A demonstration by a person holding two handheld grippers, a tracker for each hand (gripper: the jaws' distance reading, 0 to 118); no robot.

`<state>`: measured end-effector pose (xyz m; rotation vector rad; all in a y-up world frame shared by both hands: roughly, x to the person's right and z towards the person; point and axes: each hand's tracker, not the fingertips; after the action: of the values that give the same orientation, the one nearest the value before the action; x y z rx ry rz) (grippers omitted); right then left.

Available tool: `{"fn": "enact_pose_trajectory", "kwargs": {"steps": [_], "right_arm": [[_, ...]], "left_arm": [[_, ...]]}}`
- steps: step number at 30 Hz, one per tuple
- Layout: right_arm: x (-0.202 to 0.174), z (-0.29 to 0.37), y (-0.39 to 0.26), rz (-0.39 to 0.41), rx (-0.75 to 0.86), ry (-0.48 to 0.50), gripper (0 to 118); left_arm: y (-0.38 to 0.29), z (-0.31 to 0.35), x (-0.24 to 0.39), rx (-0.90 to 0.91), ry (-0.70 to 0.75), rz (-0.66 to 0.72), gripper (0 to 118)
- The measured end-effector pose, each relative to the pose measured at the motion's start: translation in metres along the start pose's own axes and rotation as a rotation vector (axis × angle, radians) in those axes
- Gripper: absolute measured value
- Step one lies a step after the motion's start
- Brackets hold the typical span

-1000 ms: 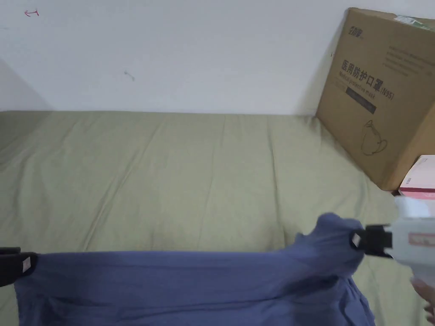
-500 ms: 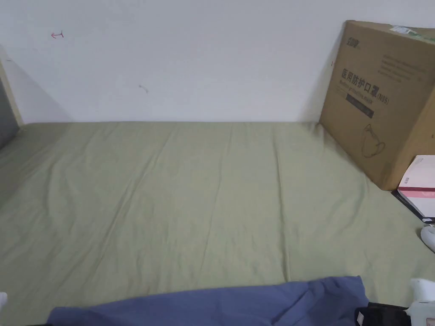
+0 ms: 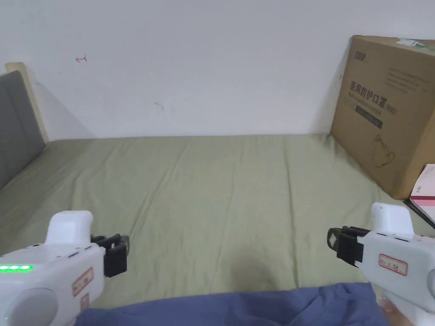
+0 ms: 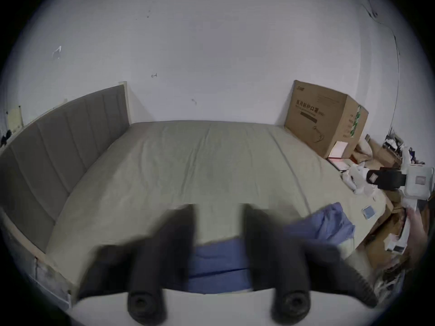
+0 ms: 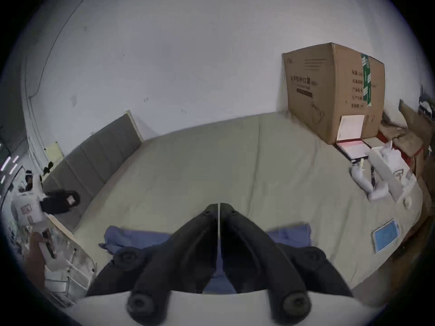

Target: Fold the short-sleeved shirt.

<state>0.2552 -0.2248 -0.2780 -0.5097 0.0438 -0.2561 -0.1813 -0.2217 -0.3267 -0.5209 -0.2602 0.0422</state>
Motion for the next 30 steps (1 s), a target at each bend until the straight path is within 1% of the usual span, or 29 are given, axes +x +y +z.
{"fn": "enact_pose_trajectory", "kwargs": {"steps": [1,2,4,6,8,9,10,11,12,13,14,15,16,17,18,19,20,22,23,24,27,29,30], "right_arm": [[-0.001,-0.003,-0.002,-0.023,-0.019,0.068,2],[-0.003,-0.005,-0.004,-0.028,-0.033,0.096,0],[-0.005,-0.008,-0.008,-0.003,-0.049,0.084,0],[-0.008,-0.008,-0.010,0.030,-0.067,0.098,0],[-0.010,-0.007,-0.010,0.071,-0.071,0.064,0],[-0.008,-0.006,-0.009,0.081,-0.067,0.053,0],[-0.005,-0.005,-0.009,0.077,-0.066,0.061,0],[0.001,-0.005,-0.008,0.061,-0.061,0.098,0],[0.006,-0.007,-0.008,0.030,-0.075,0.161,0],[0.008,-0.009,-0.009,0.013,-0.094,0.169,0],[0.008,-0.013,-0.011,0.017,-0.104,0.155,0],[0.006,-0.015,-0.014,0.029,-0.108,0.132,0],[0.001,-0.016,-0.017,0.062,-0.118,0.104,0],[-0.001,-0.021,-0.021,0.098,-0.143,0.095,0],[-0.003,-0.025,-0.023,0.112,-0.165,0.086,0],[-0.005,-0.029,-0.026,0.121,-0.191,0.076,0],[-0.008,-0.035,-0.028,0.125,-0.212,0.075,0],[-0.014,-0.042,-0.033,0.139,-0.236,0.069,0],[-0.017,-0.045,-0.034,0.154,-0.245,0.065,0],[-0.018,-0.048,-0.034,0.167,-0.256,0.061,0],[-0.027,-0.058,-0.037,0.198,-0.301,0.045,0],[-0.029,-0.065,-0.037,0.202,-0.326,0.047,0],[-0.031,-0.067,-0.036,0.201,-0.332,0.048,0]], "left_arm": [[-0.003,-0.003,0.005,-0.005,-0.015,0.020,0],[-0.006,-0.004,0.009,0.000,-0.025,0.039,0],[-0.009,-0.009,0.008,-0.034,-0.102,0.083,0],[-0.009,-0.010,0.001,-0.041,-0.083,0.084,0],[-0.006,-0.012,-0.017,-0.066,-0.059,0.099,0],[-0.005,-0.015,-0.036,-0.108,-0.046,0.132,0],[-0.005,-0.019,-0.054,-0.148,-0.046,0.170,0],[-0.007,-0.022,-0.076,-0.196,-0.046,0.220,0],[-0.012,-0.027,-0.099,-0.241,-0.062,0.268,0],[-0.020,-0.032,-0.119,-0.276,-0.073,0.309,1],[-0.030,-0.037,-0.141,-0.309,-0.112,0.355,10],[-0.036,-0.042,-0.159,-0.334,-0.136,0.393,30],[-0.048,-0.047,-0.175,-0.361,-0.145,0.445,60],[-0.061,-0.053,-0.190,-0.397,-0.148,0.491,100],[-0.070,-0.058,-0.200,-0.417,-0.157,0.506,115],[-0.082,-0.065,-0.209,-0.444,-0.176,0.535,117],[-0.093,-0.069,-0.218,-0.468,-0.199,0.568,116],[-0.114,-0.082,-0.236,-0.483,-0.281,0.649,116],[-0.125,-0.084,-0.226,-0.513,-0.311,0.688,116],[-0.136,-0.091,-0.229,-0.520,-0.344,0.733,116],[-0.172,-0.116,-0.232,-0.509,-0.534,0.990,116],[-0.186,-0.127,-0.226,-0.402,-0.734,1.170,116],[-0.191,-0.139,-0.226,-0.376,-0.802,1.230,116]]}}
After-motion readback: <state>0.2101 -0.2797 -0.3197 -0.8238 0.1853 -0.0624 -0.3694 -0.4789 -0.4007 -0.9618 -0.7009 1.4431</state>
